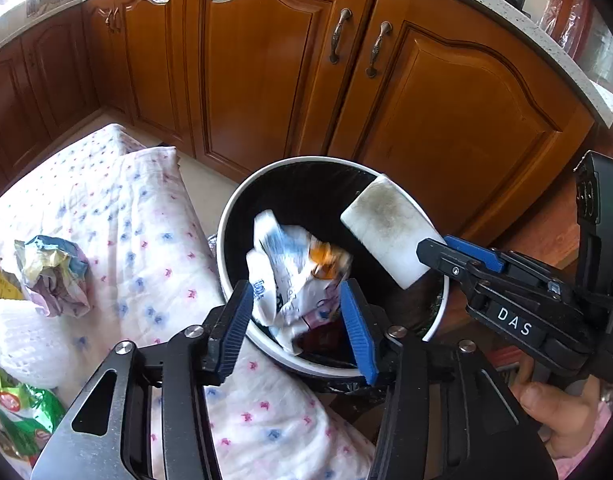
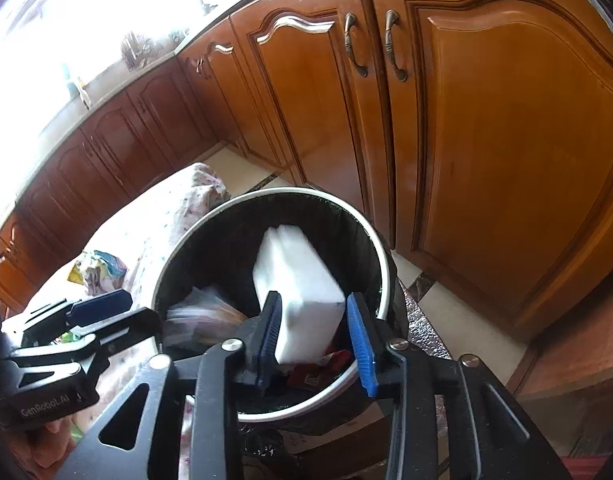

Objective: Collect trash
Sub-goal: 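Carry both items over the trash bin and open both tools to drop them, then move both open tools back over the trash on the table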

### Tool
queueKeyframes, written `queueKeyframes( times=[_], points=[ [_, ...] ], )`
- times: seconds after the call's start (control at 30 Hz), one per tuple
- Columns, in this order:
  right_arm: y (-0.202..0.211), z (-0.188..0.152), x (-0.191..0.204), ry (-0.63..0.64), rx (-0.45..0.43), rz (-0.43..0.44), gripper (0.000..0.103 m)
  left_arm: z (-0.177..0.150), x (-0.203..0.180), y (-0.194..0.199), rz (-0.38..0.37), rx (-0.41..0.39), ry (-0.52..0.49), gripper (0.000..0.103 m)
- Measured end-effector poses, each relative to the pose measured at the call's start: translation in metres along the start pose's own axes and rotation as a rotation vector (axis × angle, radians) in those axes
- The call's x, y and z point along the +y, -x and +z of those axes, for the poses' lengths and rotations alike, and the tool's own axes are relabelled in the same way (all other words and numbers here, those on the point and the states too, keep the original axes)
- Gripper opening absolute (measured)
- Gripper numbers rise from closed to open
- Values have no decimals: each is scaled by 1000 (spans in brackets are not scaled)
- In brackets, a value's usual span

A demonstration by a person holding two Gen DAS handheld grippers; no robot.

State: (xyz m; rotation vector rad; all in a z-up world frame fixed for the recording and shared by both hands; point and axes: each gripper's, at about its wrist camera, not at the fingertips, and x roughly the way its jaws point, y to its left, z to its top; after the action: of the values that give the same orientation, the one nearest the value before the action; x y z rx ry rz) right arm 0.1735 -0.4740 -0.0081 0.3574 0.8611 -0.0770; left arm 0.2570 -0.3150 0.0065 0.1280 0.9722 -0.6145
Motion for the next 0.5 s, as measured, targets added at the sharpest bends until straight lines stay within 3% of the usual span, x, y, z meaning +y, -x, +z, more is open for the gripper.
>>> queueKeyframes(
  times=[0.1,0.2,0.27,0.37,0.5],
  points=[
    [7,-1,-1,-16,-24,23,44,-2,-1,3,-2,-17,1,56],
    [22,-11,2,-29,-61,57,55,-10,3,11,-9,-28,14,56],
    [32,-19,5,-48,-90,82,69,-19,9,21,-17,-45,27,56],
    [44,-33,14,-64,-128,109,79,-37,18,38,-22,-70,45,56],
    [54,-47,34,-66,-159,149,82,-66,34,62,2,-104,86,59]
  ],
)
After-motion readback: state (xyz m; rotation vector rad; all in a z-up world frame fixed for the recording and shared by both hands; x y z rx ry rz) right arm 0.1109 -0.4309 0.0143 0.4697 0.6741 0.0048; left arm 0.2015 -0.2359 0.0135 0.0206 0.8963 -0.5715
